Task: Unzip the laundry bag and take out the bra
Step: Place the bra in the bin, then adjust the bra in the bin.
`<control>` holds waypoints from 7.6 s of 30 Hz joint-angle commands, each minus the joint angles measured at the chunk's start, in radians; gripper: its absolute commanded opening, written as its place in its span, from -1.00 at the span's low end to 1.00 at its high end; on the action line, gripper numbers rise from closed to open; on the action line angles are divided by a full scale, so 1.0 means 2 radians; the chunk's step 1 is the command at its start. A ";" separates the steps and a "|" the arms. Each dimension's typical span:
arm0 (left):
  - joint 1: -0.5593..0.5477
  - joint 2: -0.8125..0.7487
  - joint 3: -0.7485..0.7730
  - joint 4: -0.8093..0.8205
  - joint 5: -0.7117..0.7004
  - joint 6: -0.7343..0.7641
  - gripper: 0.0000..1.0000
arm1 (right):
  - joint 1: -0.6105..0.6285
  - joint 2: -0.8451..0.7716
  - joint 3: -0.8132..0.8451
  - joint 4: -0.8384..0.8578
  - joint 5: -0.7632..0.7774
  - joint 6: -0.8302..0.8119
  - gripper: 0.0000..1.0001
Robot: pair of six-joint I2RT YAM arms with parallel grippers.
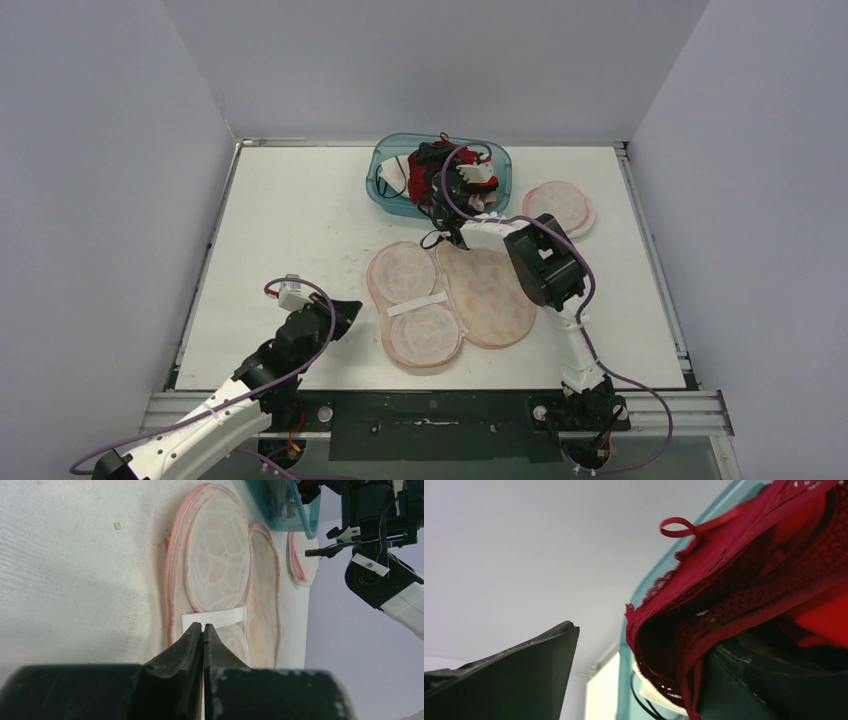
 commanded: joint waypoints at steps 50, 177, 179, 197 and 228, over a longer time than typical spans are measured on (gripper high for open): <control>0.005 0.096 0.039 0.117 -0.006 0.028 -0.99 | -0.047 -0.333 -0.155 -0.303 -0.113 -0.245 0.80; 0.027 0.739 0.725 0.101 -0.001 0.900 0.42 | -0.192 -0.173 0.004 -0.288 -0.279 -0.148 0.02; 0.027 0.725 0.735 0.073 0.019 0.873 0.42 | -0.193 -0.176 0.002 -0.287 -0.279 -0.147 0.06; 0.150 0.859 0.866 0.133 0.216 0.402 -0.96 | -0.169 -0.320 -0.238 -0.155 -0.268 -0.116 -0.11; 0.118 0.967 0.827 0.242 0.288 0.326 -0.99 | -0.080 -0.534 -0.475 -0.226 -0.184 -0.172 0.48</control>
